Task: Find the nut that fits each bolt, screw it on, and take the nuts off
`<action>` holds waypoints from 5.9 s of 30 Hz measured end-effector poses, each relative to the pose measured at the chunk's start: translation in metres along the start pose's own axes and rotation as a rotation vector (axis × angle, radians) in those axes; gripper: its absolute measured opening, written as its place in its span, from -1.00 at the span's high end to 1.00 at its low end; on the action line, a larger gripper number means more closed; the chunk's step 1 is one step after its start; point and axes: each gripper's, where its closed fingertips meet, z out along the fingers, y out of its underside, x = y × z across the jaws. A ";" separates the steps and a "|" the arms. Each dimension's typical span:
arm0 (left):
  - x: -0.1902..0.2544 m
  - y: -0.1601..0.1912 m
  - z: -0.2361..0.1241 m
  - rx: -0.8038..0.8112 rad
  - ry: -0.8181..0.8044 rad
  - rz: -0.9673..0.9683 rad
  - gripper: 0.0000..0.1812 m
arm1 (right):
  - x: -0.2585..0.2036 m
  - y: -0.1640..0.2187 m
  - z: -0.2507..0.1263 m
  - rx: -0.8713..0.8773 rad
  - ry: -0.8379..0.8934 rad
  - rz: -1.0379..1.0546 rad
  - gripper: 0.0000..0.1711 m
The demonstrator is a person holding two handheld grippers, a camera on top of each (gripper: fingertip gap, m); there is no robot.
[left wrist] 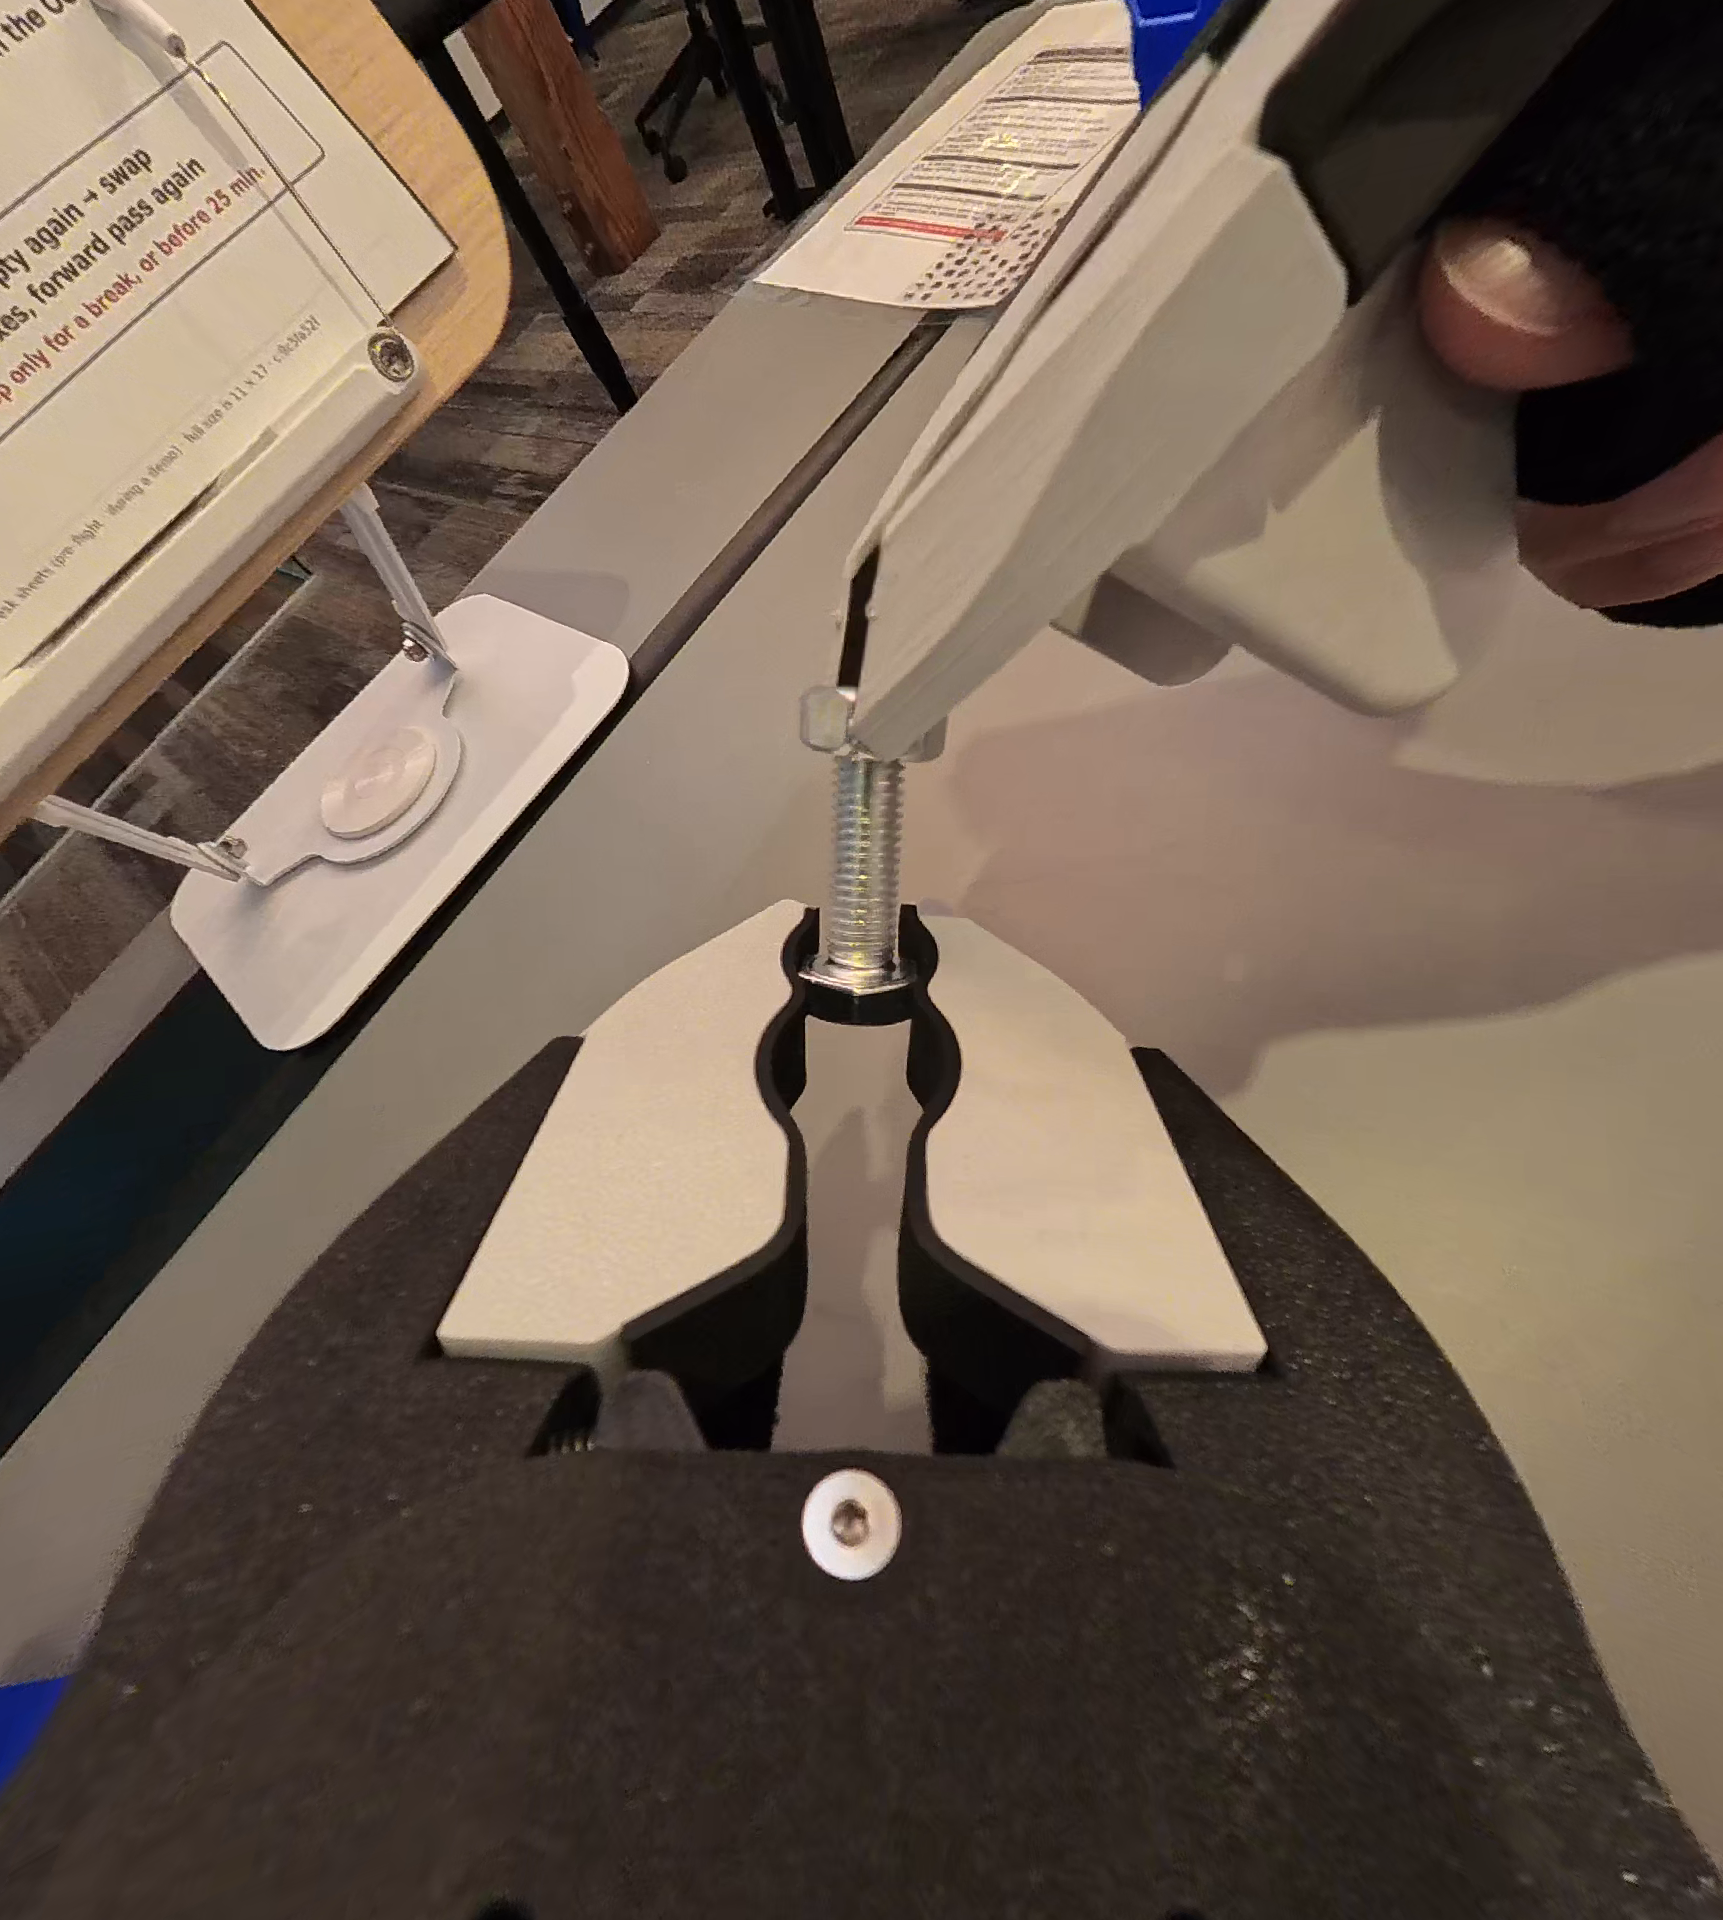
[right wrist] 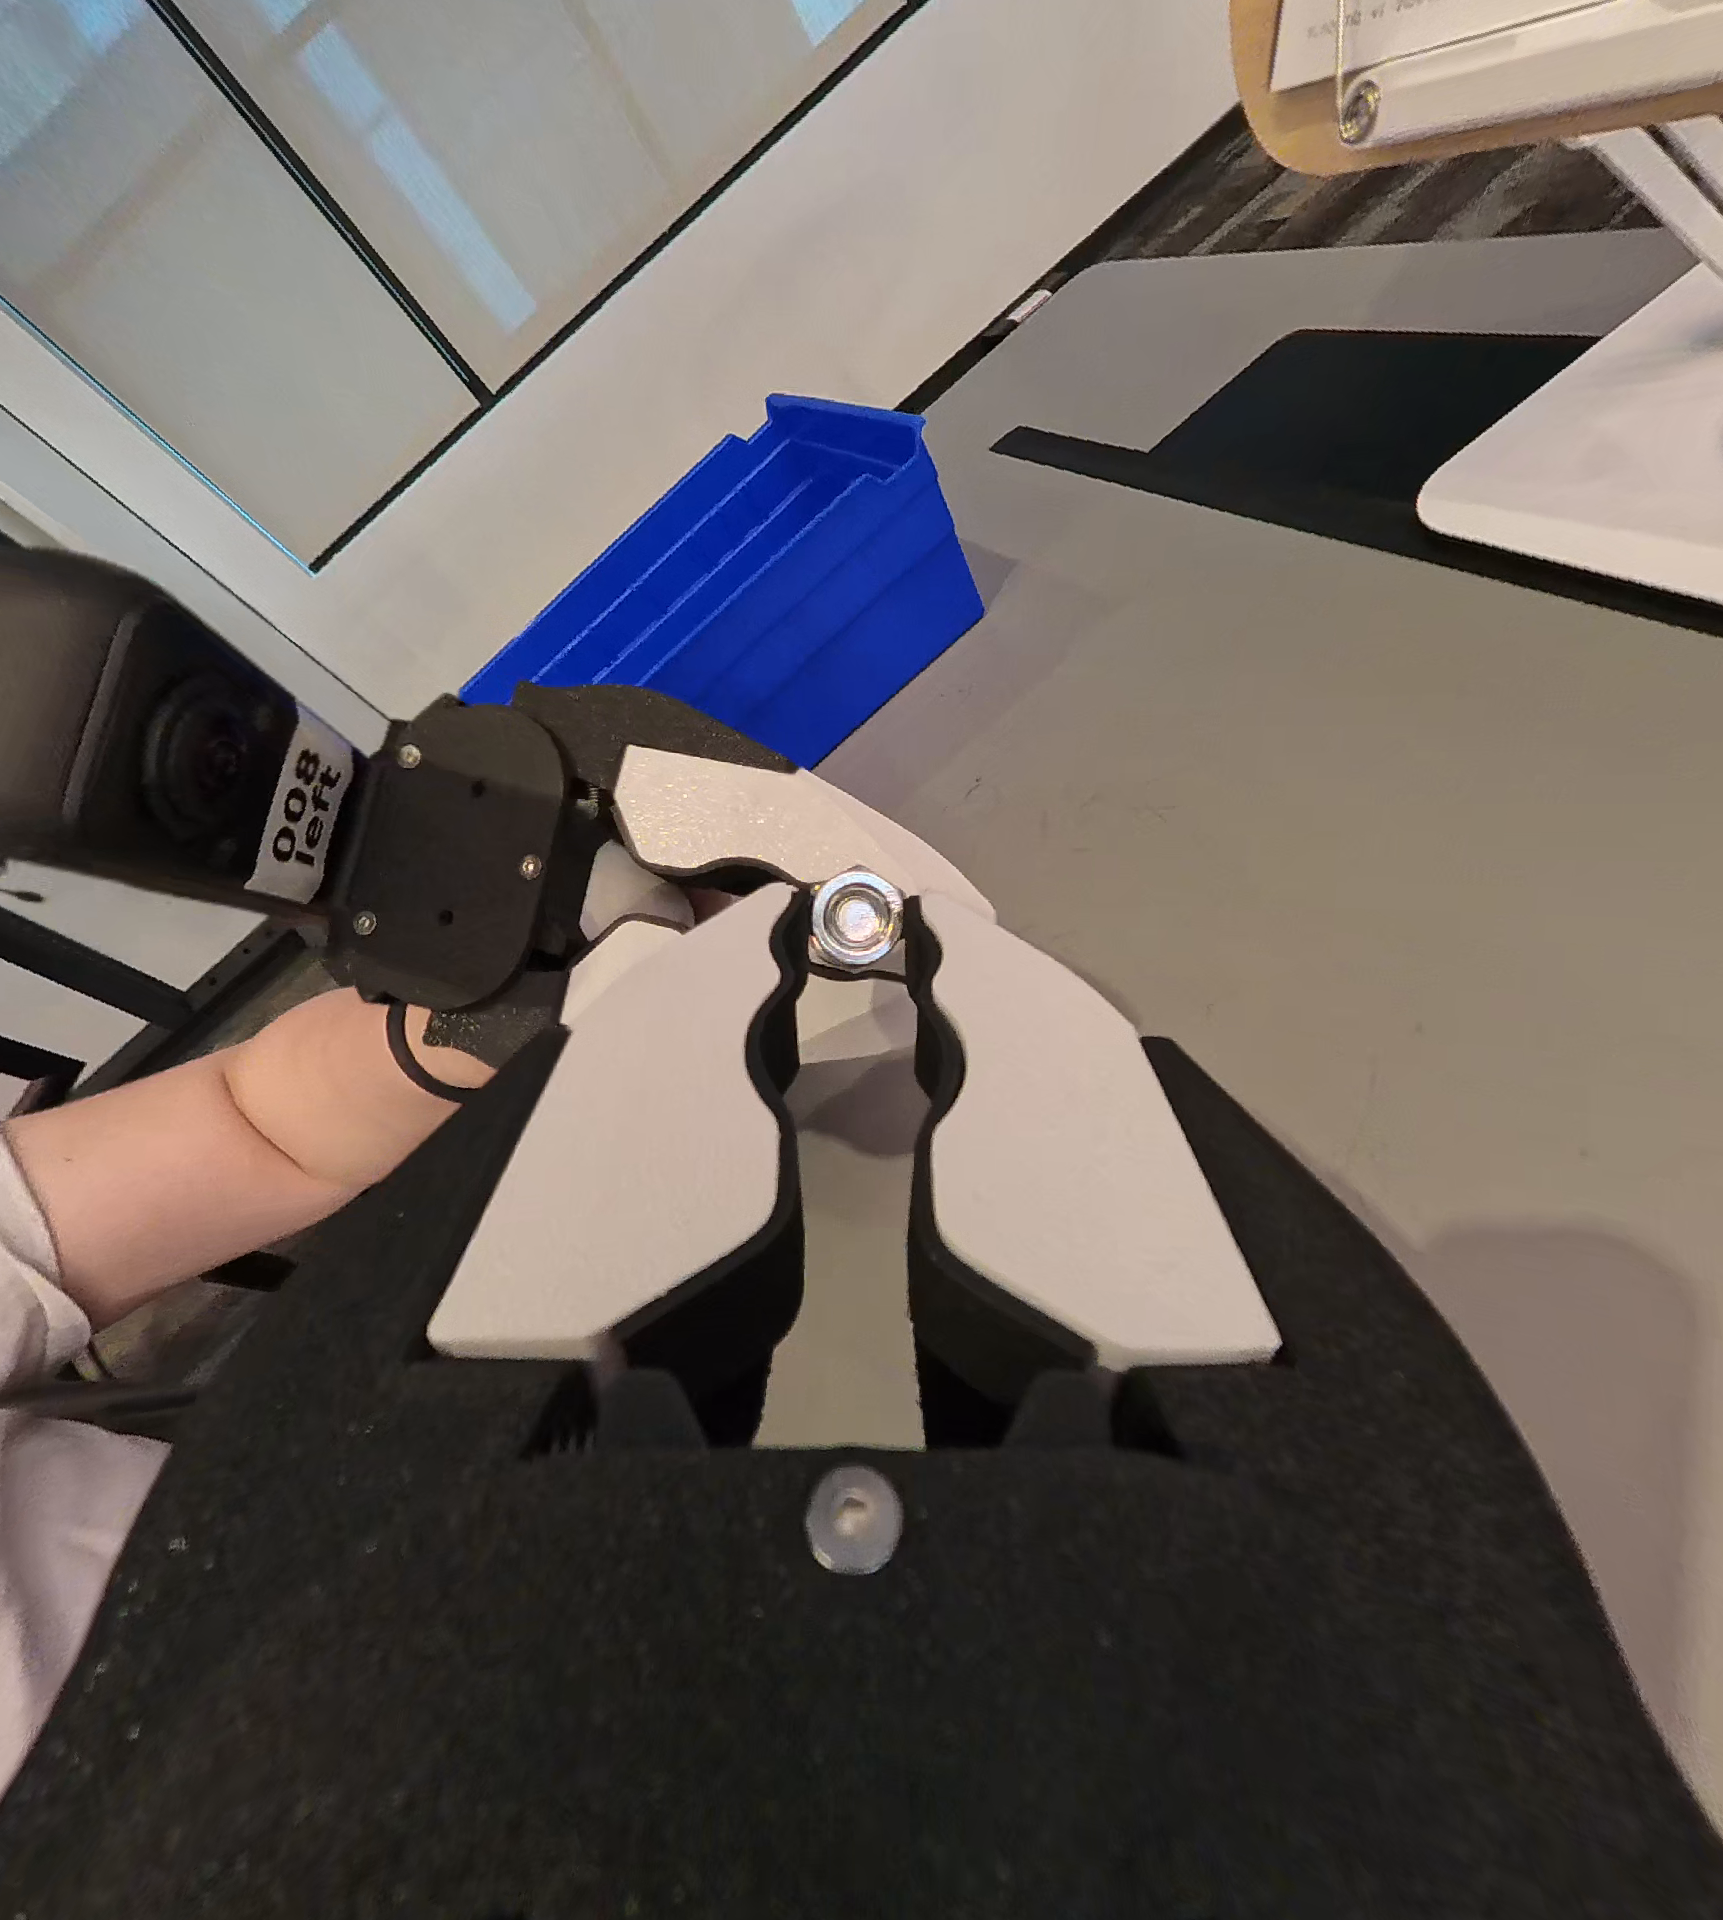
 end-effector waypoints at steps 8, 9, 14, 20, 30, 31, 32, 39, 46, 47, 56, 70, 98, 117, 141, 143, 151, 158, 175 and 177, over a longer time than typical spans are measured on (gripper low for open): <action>0.005 -0.011 -0.003 0.084 0.021 -0.050 0.85 | -0.008 -0.003 -0.006 -0.026 0.002 -0.036 0.80; 0.006 -0.013 -0.003 0.098 0.022 -0.056 0.85 | -0.009 -0.004 -0.007 -0.040 0.005 -0.047 0.80; 0.003 -0.024 -0.007 0.155 0.036 -0.116 0.85 | -0.015 -0.014 -0.009 -0.095 0.035 -0.088 0.80; 0.000 -0.030 -0.012 0.211 0.115 -0.234 0.85 | -0.018 -0.023 -0.005 -0.210 0.101 -0.113 0.80; 0.000 -0.045 -0.024 0.426 0.341 -0.484 0.85 | -0.025 -0.034 0.005 -0.412 0.233 -0.193 0.80; 0.000 -0.047 -0.026 0.451 0.353 -0.482 0.85 | -0.028 -0.035 0.005 -0.418 0.231 -0.206 0.80; -0.001 -0.049 -0.030 0.483 0.367 -0.483 0.85 | -0.032 -0.037 0.006 -0.420 0.228 -0.225 0.80; 0.001 -0.063 -0.048 0.609 0.437 -0.440 0.85 | -0.053 -0.043 0.003 -0.437 0.140 -0.350 0.80; 0.011 -0.072 -0.059 0.663 0.487 -0.396 0.85 | -0.068 -0.043 -0.004 -0.440 -0.001 -0.405 0.80; 0.010 -0.072 -0.059 0.664 0.482 -0.397 0.85 | -0.068 -0.043 -0.004 -0.438 0.002 -0.398 0.80; -0.006 -0.066 -0.051 0.604 0.290 -0.409 0.85 | -0.059 -0.050 0.004 -0.321 0.183 -0.178 0.80; -0.029 -0.059 -0.052 0.550 0.079 -0.403 0.85 | -0.056 -0.060 0.018 -0.227 0.222 -0.047 0.80; -0.030 -0.068 -0.063 0.595 0.114 -0.407 0.85 | -0.065 -0.070 0.015 -0.256 0.221 -0.195 0.65; 0.053 -0.107 -0.093 0.697 0.684 -0.340 0.85 | -0.114 -0.057 -0.052 -0.001 -0.239 -0.788 0.64; 0.053 -0.113 -0.100 0.729 0.678 -0.346 0.85 | -0.121 -0.046 -0.051 0.075 -0.257 -0.718 0.73; 0.053 -0.113 -0.100 0.731 0.678 -0.347 0.85 | -0.121 -0.045 -0.050 0.072 -0.256 -0.718 0.73; 0.054 -0.113 -0.100 0.727 0.678 -0.349 0.85 | -0.121 -0.044 -0.048 0.062 -0.254 -0.711 0.79; 0.055 -0.108 -0.093 0.682 0.671 -0.331 0.85 | -0.113 -0.040 -0.049 -0.057 -0.245 -0.647 0.80; 0.031 -0.097 -0.073 0.590 0.435 -0.331 0.85 | -0.093 -0.048 -0.035 0.030 -0.016 -0.368 0.80; 0.026 -0.094 -0.070 0.569 0.380 -0.320 0.85 | -0.089 -0.049 -0.033 0.049 0.013 -0.318 0.80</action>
